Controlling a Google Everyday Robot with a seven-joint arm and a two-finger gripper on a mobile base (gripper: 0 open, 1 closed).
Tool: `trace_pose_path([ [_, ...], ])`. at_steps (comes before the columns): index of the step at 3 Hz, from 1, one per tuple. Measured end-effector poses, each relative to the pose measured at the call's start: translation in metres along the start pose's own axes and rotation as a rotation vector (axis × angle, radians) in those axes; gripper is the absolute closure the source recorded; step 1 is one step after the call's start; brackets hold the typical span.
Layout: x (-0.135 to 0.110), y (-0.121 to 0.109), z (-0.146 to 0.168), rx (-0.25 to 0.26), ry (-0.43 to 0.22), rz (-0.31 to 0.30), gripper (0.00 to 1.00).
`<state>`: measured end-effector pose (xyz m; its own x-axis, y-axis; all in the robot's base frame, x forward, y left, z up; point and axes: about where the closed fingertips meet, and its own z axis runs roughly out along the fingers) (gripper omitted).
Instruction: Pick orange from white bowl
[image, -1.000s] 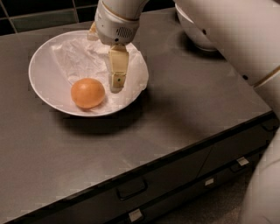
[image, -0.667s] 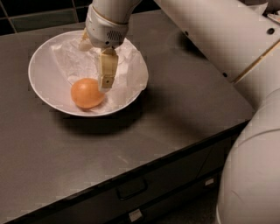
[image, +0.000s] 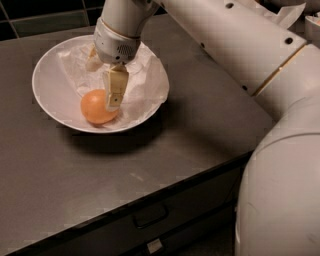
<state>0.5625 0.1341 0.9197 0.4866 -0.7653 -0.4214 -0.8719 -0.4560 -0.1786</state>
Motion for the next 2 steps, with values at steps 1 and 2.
trace_pose_path([
  [1,-0.0006,0.0014,0.0088,-0.019,-0.007,0.001,0.23],
  [2,-0.0004,0.0034,0.0166,-0.037,-0.014,0.004,0.23],
])
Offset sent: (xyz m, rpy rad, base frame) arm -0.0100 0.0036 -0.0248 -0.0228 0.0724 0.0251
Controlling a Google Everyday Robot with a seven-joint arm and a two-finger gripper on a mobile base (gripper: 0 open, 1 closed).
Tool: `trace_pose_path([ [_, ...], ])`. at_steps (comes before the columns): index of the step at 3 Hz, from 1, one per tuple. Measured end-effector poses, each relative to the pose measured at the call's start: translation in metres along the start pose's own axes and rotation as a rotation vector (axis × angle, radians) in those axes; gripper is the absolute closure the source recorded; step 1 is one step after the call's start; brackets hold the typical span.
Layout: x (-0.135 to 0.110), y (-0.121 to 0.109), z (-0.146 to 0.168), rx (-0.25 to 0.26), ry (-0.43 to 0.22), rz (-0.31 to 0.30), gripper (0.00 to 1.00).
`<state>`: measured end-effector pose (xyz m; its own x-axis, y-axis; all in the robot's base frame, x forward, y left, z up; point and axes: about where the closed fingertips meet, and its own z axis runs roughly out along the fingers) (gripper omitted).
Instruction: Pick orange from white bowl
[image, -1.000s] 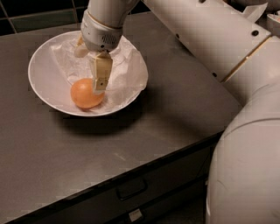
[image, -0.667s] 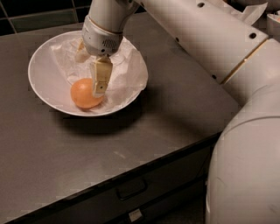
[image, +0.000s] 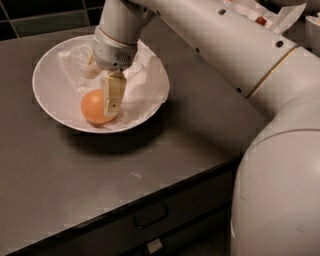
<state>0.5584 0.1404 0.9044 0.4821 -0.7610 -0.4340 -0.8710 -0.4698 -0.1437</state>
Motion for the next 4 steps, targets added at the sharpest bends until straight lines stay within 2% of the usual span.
trace_pose_path([
  [1,0.000,0.001,0.010,-0.026,-0.008,0.000,0.23],
  [2,0.000,0.001,0.010,-0.026,-0.008,0.000,0.25],
  [3,0.000,0.001,0.010,-0.026,-0.008,0.001,0.33],
  [4,0.005,0.003,0.020,-0.039,-0.025,0.020,0.32],
])
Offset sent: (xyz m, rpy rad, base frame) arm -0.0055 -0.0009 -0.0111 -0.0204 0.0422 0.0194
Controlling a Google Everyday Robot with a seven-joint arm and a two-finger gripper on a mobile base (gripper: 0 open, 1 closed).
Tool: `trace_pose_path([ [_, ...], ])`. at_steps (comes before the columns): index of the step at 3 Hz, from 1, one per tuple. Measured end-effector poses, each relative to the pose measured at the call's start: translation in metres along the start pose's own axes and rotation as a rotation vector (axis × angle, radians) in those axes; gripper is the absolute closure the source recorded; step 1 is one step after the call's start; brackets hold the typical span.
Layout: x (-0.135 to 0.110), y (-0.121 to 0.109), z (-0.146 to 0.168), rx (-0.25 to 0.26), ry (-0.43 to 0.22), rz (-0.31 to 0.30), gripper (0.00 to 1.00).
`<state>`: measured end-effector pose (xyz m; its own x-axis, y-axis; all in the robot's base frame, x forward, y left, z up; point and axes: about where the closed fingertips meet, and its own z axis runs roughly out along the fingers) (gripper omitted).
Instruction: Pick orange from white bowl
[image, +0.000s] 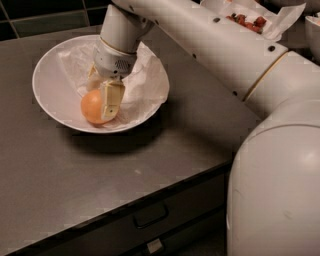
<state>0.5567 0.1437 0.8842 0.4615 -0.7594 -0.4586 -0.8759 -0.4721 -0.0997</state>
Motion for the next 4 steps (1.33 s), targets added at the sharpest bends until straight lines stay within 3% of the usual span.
trace_pose_path([
  [2,0.0136,0.0024,0.0184,-0.039,-0.035,0.032,0.32],
  [4,0.0136,0.0024,0.0184,-0.039,-0.035,0.032,0.74],
])
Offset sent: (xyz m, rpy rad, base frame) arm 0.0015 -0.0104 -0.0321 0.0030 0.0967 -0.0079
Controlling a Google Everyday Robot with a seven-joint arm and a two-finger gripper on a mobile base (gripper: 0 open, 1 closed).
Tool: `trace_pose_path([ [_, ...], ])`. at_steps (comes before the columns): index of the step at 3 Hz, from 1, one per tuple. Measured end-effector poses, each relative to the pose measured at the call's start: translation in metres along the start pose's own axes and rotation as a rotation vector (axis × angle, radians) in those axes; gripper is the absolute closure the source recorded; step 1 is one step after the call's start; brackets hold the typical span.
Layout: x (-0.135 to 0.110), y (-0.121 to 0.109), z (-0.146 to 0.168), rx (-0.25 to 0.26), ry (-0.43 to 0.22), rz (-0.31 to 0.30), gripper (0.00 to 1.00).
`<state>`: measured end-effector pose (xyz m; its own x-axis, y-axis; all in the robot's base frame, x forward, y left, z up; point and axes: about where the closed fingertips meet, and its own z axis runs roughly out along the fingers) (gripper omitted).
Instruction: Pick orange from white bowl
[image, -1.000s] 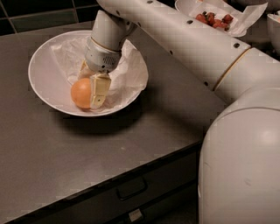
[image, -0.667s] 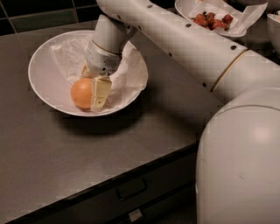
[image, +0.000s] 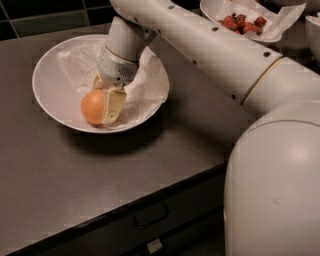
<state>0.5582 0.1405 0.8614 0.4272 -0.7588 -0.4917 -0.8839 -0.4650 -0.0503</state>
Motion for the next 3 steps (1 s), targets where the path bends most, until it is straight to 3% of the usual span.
trace_pose_path([
  [1,-0.007,0.001,-0.018,0.056,-0.018,-0.025,0.97],
  [2,-0.019,0.010,-0.051,0.146,0.008,-0.039,1.00],
  [3,-0.023,0.011,-0.054,0.152,0.010,-0.044,1.00],
])
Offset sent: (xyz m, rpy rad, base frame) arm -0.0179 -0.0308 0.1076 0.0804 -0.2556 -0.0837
